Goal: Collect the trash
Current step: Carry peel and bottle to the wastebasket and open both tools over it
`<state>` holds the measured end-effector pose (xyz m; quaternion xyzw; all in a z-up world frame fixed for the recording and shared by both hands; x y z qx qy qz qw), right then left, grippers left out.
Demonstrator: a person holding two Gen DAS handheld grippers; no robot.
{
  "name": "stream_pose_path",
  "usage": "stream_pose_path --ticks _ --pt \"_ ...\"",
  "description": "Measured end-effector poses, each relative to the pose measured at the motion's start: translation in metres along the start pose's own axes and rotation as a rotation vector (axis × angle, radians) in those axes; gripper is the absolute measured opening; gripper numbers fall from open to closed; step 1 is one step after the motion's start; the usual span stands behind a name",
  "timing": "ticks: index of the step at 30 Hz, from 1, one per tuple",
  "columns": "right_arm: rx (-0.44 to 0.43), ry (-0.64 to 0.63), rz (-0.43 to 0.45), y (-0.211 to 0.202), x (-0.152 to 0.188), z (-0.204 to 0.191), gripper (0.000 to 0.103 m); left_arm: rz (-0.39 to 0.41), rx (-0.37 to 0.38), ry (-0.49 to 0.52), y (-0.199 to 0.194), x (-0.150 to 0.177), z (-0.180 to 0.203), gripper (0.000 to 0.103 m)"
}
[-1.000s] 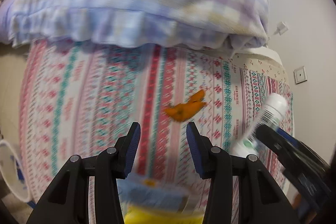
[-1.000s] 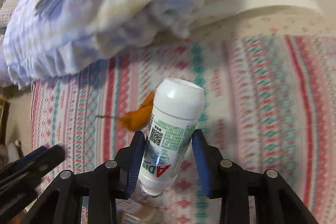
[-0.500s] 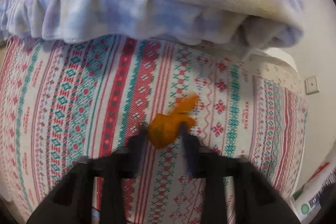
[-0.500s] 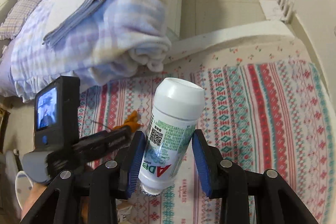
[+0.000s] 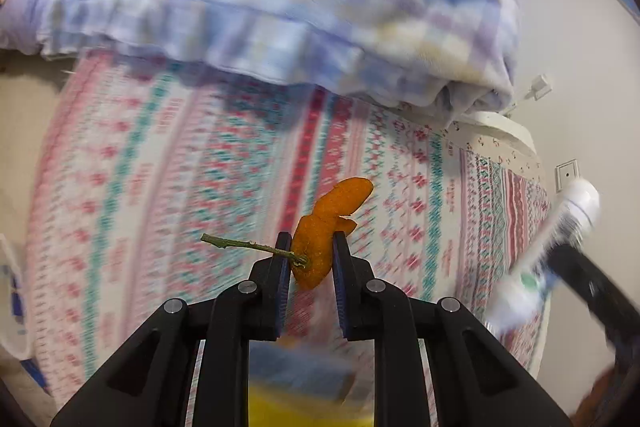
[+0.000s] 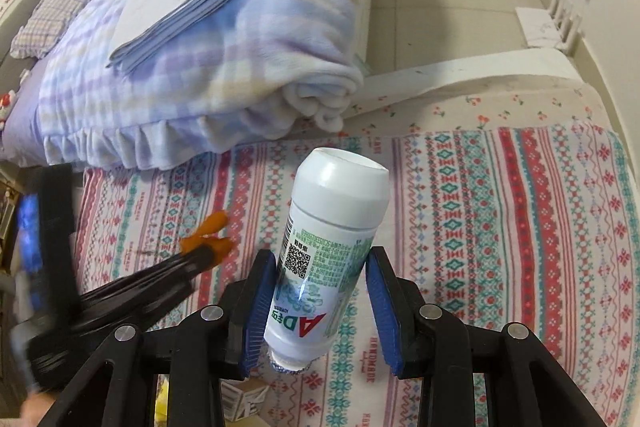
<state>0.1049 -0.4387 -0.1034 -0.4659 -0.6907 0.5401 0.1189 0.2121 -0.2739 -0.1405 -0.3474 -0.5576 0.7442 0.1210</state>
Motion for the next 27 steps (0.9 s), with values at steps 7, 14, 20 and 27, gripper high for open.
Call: stream_pose_path --ticks 7,14,20,27 --pt "-0.024 -0.042 0.001 0.000 0.011 -0.025 0.041 0.009 -0.064 -0.087 -0.057 0.032 -0.066 0.021" --pt "-0.118 -0.143 -0.001 -0.007 0.040 -0.080 0.041 0.033 -0.123 -0.154 -0.094 0.078 -0.115 0.021" --pt "-0.172 -0.220 -0.008 -0.006 0.070 -0.124 0.041 0.061 -0.239 -0.165 -0.110 0.107 -0.167 0.021" --pt "-0.232 -0.323 -0.009 -0.009 0.106 -0.169 0.041 0.053 -0.249 -0.214 -0.110 0.133 -0.207 0.021"
Point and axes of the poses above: each gripper's, at about its wrist camera, not at the fingertips, and y roughly the way its jaws point, z to its right, x to its underside, the point moved 9 cm from there along y, roughly the way its jaws point, and after that the axes turned 14 degrees about y, right-handed, at the moved point
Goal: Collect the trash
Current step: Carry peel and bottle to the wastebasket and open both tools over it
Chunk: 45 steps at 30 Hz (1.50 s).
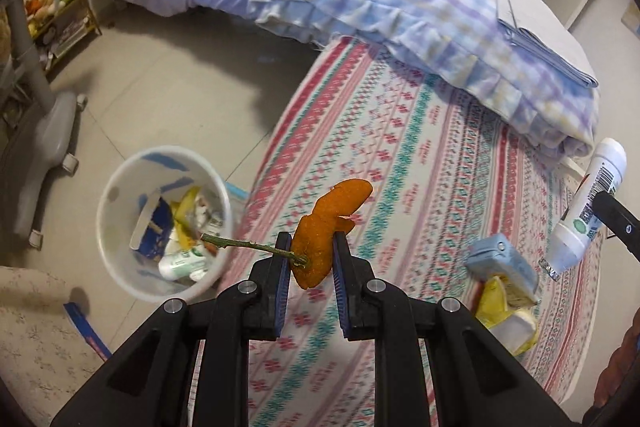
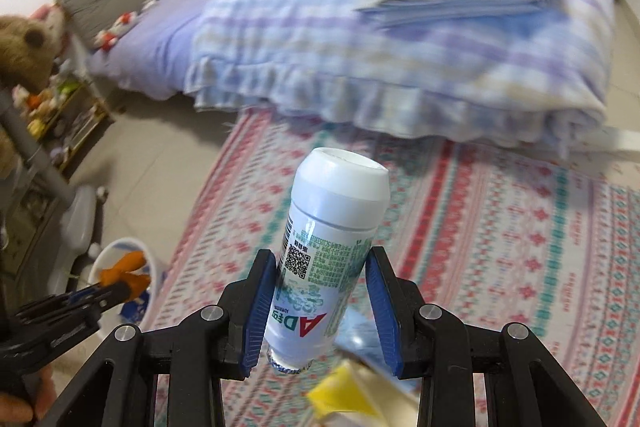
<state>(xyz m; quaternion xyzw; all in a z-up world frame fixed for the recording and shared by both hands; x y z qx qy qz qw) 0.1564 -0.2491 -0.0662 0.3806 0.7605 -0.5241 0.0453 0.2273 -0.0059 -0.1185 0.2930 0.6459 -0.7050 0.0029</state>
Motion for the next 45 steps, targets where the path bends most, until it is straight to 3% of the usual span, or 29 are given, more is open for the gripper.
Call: stream_pose_path --ticks 11,24,29,37,42,45 --pt "-0.046 -0.159 -0.022 0.025 0.034 -0.060 0.041 0.006 -0.041 -0.006 -0.001 0.015 -0.039 0.021" --pt "-0.056 -0.312 -0.051 0.064 0.073 -0.113 0.041 -0.041 -0.017 -0.156 0.007 0.040 -0.119 0.021" --pt "-0.072 -0.346 -0.058 0.075 0.084 -0.130 0.041 -0.097 -0.033 -0.244 0.022 0.056 -0.164 0.021" --pt "-0.075 -0.374 -0.070 0.095 0.094 -0.151 0.041 -0.195 0.040 -0.229 0.062 0.073 -0.158 0.023" --pt "-0.075 -0.394 -0.078 0.106 0.105 -0.164 0.041 -0.224 0.019 -0.259 0.067 0.080 -0.167 0.047" --pt "-0.083 -0.402 -0.081 0.109 0.110 -0.171 0.041 -0.213 0.053 -0.293 0.061 0.079 -0.171 0.048"
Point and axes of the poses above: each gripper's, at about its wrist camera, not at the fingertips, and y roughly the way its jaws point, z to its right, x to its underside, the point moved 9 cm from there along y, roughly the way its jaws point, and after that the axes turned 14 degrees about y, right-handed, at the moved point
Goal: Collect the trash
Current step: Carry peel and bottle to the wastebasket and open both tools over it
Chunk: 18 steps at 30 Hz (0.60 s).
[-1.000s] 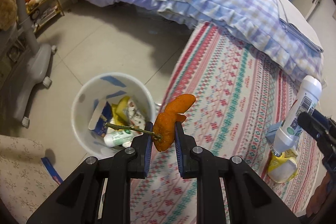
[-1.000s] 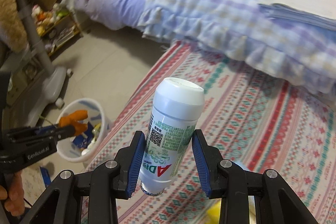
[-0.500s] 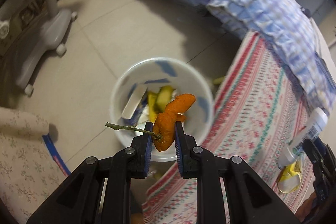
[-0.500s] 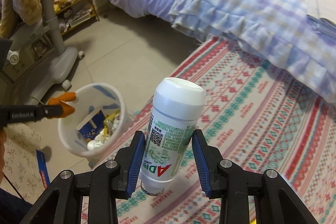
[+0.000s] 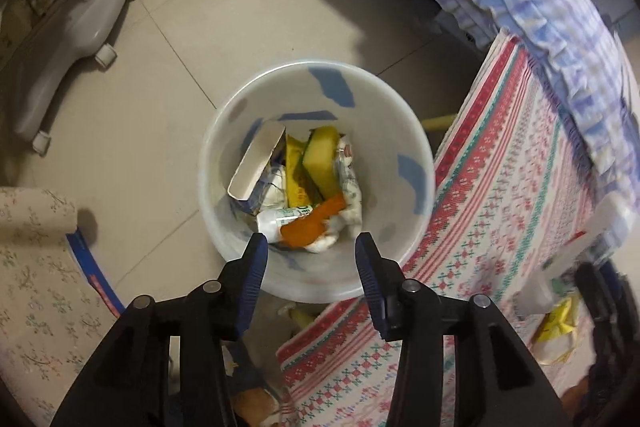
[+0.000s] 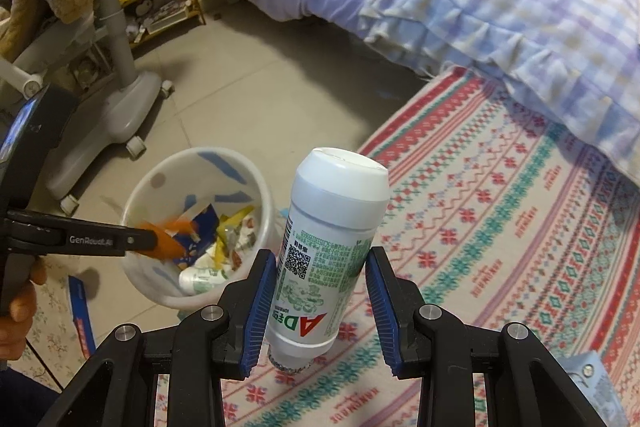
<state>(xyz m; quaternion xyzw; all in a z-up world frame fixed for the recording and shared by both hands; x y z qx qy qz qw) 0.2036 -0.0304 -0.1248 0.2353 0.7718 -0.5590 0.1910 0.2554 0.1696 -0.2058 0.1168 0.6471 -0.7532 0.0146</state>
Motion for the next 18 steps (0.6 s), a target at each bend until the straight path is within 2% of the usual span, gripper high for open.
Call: stream_pose_path --ticks 3,9,14,18 --pt "-0.007 -0.001 0.002 0.005 0.001 -0.007 0.041 0.020 0.047 -0.048 -0.013 -0.002 -0.004 0.048" --pt "-0.029 0.017 -0.002 0.016 0.003 -0.023 0.041 0.050 0.092 -0.218 -0.033 0.004 -0.027 0.049" --pt "-0.101 0.053 0.010 0.034 -0.008 -0.060 0.041 0.038 0.132 -0.283 -0.034 0.012 -0.035 0.049" --pt "-0.092 0.002 0.002 0.059 -0.011 -0.094 0.041 0.052 0.145 -0.335 -0.040 0.011 -0.050 0.049"
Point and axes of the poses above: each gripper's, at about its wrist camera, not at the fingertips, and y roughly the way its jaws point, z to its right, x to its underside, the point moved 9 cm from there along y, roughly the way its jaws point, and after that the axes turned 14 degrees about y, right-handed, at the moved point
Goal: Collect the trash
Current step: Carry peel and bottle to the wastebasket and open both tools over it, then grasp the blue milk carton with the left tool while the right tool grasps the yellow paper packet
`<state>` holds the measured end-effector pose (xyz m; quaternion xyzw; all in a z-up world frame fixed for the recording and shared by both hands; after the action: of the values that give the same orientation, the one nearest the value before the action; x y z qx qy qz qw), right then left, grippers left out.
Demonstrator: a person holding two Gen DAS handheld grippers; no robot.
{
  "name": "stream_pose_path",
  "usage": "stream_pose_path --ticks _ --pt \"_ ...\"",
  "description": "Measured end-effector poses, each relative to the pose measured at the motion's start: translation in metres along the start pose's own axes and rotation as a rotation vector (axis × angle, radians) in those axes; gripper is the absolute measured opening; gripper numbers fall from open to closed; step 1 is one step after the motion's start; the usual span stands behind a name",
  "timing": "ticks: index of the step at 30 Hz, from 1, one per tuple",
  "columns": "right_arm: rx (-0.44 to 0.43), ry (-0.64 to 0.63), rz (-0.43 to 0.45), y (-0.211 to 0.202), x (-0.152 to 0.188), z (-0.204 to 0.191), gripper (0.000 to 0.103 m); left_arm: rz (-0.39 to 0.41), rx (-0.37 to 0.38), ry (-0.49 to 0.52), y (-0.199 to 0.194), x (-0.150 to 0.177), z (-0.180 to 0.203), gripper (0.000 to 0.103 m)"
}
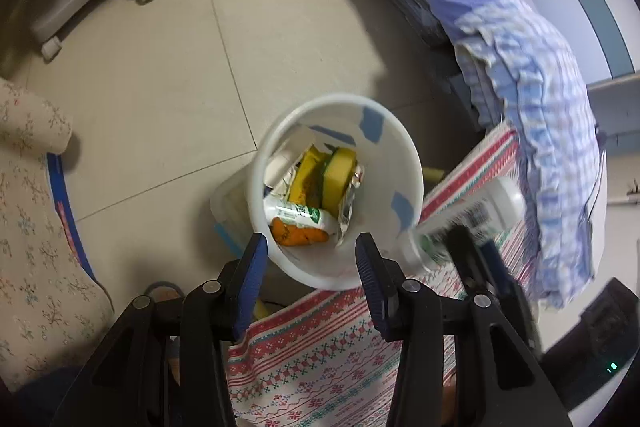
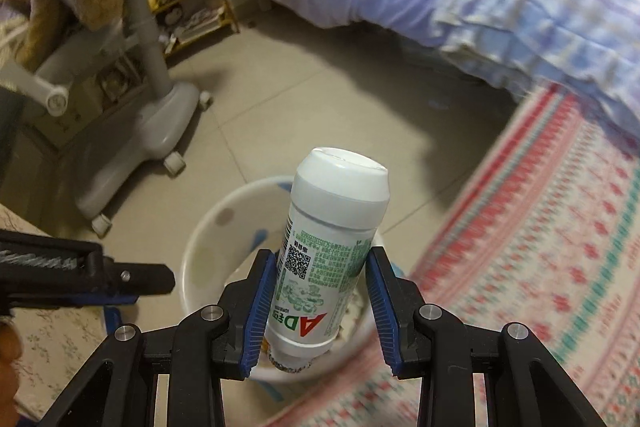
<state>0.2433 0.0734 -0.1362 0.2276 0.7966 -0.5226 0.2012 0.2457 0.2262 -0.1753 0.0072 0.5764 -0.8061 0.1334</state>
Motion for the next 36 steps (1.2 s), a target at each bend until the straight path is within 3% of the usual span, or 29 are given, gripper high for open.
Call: stream_pose_path --ticks 3,5,8,12,24,36 --pt "-0.003 0.014 0.003 0.021 -0.002 -0.015 0.044 0.009 0.009 -0.034 -0.003 -0.002 -0.006 0.049" --pt "0.009 0.011 -0.027 0.037 0.005 -0.021 0.058 0.008 0.016 -0.038 -0.003 -0.002 -0.005 0.049" --pt "0.018 -0.018 -0.085 0.053 0.018 -0.029 0.059 0.010 0.024 -0.020 -0.005 -0.001 0.000 0.049" --pt "0.019 0.036 -0.101 0.050 0.021 -0.014 0.059 0.013 0.032 0.000 -0.007 0.000 0.007 0.049" --pt "0.069 0.090 -0.018 -0.049 0.010 0.062 0.060 0.010 -0.002 0.129 -0.002 0.028 0.054 0.049" --pt "0.181 0.151 0.065 -0.171 0.005 0.159 0.064 -0.054 0.015 0.403 0.014 0.113 0.162 0.049"
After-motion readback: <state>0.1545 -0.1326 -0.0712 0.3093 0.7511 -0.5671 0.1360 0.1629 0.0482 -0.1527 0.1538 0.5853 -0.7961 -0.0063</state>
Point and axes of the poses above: each gripper's, at about its wrist camera, not at the fingertips, and y roughly the way its jaws point, z to its right, x to its underside, the point moved 9 cm from there along y, roughly the way its jaws point, and after that the axes turned 14 degrees about y, right-handed, at the moved point
